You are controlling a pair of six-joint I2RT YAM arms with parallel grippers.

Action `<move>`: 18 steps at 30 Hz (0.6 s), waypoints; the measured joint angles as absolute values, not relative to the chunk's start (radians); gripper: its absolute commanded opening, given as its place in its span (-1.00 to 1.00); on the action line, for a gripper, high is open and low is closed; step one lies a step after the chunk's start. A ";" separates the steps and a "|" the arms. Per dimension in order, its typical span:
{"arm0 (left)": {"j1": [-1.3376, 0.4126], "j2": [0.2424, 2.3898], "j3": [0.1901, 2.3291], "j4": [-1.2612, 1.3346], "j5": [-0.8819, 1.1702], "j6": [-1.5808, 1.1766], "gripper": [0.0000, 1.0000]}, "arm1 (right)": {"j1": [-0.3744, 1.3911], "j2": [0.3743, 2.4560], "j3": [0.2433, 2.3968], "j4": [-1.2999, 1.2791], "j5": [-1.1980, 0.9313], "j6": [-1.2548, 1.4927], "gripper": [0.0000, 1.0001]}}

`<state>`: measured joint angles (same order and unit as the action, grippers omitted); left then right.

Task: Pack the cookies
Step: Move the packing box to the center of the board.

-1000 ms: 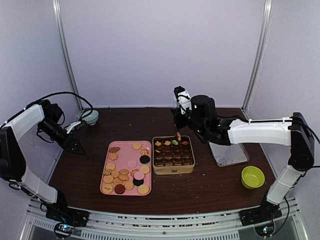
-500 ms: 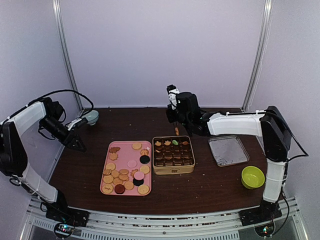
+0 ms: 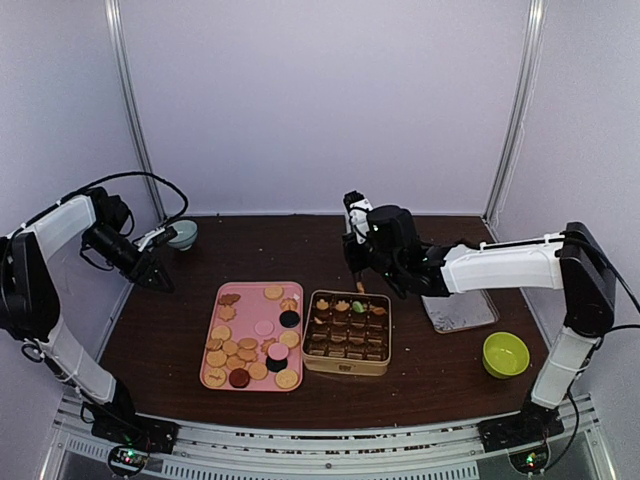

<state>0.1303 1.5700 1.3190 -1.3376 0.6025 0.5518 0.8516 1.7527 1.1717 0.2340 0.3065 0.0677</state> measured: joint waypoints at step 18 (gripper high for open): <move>0.130 1.598 1.368 -1.340 0.603 0.583 0.37 | 0.983 1.592 1.120 0.237 0.283 0.124 -1.00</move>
